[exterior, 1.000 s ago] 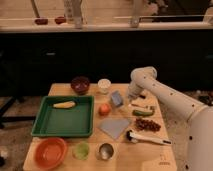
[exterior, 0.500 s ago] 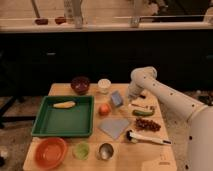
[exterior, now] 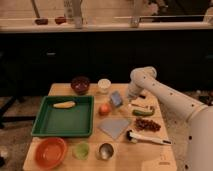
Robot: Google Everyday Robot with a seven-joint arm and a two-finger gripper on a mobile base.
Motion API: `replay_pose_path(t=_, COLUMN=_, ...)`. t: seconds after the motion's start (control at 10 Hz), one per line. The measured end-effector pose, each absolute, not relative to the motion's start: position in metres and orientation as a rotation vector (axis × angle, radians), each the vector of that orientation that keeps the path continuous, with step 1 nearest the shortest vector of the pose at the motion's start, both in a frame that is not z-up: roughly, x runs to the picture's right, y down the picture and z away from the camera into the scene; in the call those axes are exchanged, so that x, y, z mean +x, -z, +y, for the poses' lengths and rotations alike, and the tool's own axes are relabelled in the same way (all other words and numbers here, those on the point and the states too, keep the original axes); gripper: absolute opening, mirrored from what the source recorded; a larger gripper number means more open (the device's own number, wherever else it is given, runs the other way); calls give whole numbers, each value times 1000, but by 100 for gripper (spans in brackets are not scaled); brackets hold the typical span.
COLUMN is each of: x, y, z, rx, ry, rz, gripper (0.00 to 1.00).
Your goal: Place sponge in table surface
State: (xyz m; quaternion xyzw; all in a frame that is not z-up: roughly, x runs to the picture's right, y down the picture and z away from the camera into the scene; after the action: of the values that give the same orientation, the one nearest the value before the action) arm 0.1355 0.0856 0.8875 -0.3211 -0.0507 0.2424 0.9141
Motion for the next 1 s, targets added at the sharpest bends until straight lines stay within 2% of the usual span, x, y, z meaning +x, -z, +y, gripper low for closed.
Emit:
replay_pose_path(t=0.2, x=136, y=-887, z=86, rx=-661, ry=-500, rz=-104, gripper=9)
replay_pose_path(t=0.4, x=136, y=-887, z=86, rx=-661, ry=-500, rz=-104, gripper=26)
replay_pose_path(t=0.8, x=137, y=-887, z=86, rx=-661, ry=-501, rz=-104, gripper=71)
replay_pose_path(t=1.0, x=137, y=-887, z=86, rx=-661, ry=-501, rz=-104, gripper=80)
